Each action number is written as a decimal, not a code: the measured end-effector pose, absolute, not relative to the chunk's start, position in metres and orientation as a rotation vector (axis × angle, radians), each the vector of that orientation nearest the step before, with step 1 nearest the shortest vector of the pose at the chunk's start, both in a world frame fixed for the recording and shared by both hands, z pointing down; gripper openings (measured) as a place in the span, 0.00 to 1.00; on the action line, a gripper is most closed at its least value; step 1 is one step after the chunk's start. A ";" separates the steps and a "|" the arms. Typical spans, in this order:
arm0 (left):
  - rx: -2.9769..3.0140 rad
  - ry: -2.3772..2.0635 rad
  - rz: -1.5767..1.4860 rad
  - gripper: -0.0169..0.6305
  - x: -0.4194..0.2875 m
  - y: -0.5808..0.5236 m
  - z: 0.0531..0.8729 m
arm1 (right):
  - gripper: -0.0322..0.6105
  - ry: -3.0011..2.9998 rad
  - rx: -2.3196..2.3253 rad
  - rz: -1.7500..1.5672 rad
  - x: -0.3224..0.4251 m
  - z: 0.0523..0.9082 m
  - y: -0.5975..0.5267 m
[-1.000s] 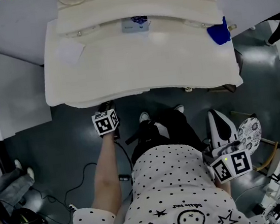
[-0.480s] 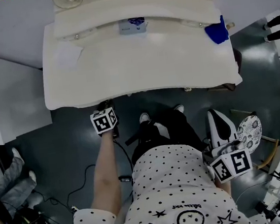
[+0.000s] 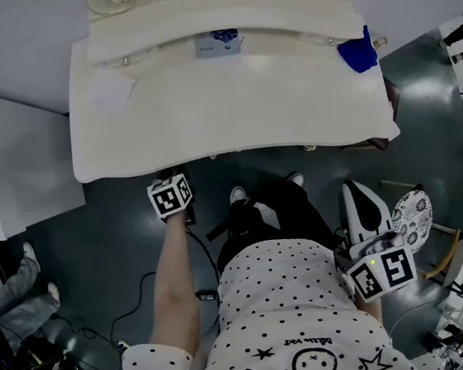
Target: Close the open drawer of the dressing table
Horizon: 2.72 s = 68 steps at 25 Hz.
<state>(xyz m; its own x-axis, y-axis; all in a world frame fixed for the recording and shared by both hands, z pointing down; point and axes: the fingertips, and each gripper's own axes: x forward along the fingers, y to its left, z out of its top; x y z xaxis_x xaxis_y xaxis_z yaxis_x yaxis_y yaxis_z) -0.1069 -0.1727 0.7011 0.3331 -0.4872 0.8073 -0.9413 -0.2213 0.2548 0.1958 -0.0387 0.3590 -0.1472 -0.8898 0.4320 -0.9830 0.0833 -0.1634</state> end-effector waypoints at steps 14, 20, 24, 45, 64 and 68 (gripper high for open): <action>1.817 -1.269 0.724 0.26 -0.108 -0.176 0.702 | 0.06 -2.151 1.875 0.609 0.194 0.358 -0.036; 1.810 -1.264 0.677 0.27 -0.109 -0.176 0.702 | 0.06 -2.148 1.885 0.607 0.197 0.358 -0.033; 1.805 -1.262 0.671 0.31 -0.111 -0.173 0.702 | 0.06 -2.145 1.895 0.608 0.199 0.357 -0.030; 2.055 -1.411 0.667 0.04 -0.114 -0.134 0.598 | 0.06 -2.227 1.840 0.612 0.186 0.357 -0.024; 2.381 -1.712 0.283 0.04 -0.102 -0.108 0.356 | 0.06 -2.424 1.688 0.545 0.153 0.344 -0.043; 2.410 -1.714 0.251 0.04 -0.097 -0.089 0.339 | 0.06 -2.461 1.637 0.531 0.142 0.342 -0.047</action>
<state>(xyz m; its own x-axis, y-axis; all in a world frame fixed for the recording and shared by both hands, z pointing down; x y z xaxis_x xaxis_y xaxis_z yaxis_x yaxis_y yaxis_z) -0.0974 -0.0886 0.3389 0.3237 -0.9161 0.2366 -0.9455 -0.3228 0.0435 0.1416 -0.0469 0.3416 -0.3988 -0.8648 0.3051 -0.9136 0.3461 -0.2134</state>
